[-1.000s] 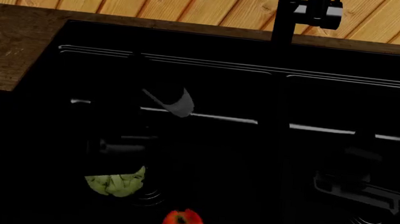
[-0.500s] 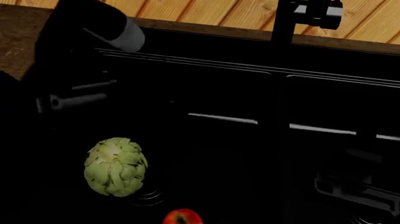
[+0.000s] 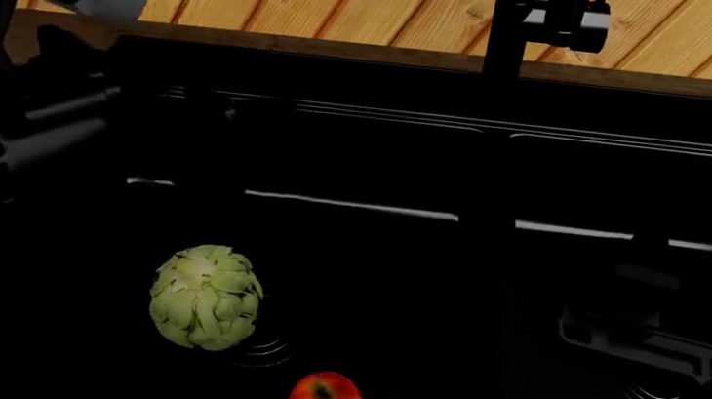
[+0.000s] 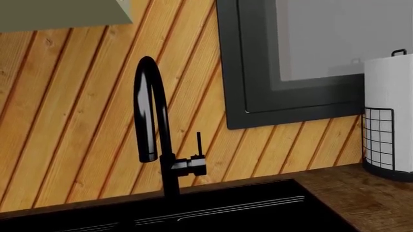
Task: Pick the apple from the counter and place it in the sink
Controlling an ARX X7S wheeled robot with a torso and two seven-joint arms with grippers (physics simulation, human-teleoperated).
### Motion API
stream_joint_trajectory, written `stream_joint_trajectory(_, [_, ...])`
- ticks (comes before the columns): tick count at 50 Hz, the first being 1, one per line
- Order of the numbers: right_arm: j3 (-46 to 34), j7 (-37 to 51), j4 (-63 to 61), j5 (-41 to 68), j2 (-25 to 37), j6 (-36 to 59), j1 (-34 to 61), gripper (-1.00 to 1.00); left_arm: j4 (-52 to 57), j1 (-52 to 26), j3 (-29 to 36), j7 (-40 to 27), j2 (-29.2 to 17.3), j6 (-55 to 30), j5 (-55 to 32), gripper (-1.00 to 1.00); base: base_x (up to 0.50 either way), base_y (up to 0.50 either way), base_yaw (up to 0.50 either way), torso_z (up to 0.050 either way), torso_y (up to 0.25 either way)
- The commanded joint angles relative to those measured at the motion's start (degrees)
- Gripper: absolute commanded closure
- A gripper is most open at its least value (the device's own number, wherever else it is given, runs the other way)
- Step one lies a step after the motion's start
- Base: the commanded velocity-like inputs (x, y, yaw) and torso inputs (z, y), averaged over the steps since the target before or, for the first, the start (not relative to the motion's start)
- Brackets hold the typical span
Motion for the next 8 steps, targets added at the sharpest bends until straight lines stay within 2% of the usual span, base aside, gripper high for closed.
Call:
stream_joint_trajectory(1, [-0.3, -0.1, -0.2, -0.2, 0.5, 0.5, 0.6, -1.0, 3.9, 0.9, -1.5, -2.0, -3.2, 1.5, -0.5, -1.0, 0.0, 0.0, 0.0, 0.0, 0.0])
stream_joint_trajectory(8, [-0.2, 0.3, -0.2, 0.5, 0.8, 0.6, 0.8, -1.0, 4.9, 1.5, -2.0, -2.6, -5.4, 2.1, -0.2, -1.0, 0.0, 0.0, 0.0, 0.0, 0.0])
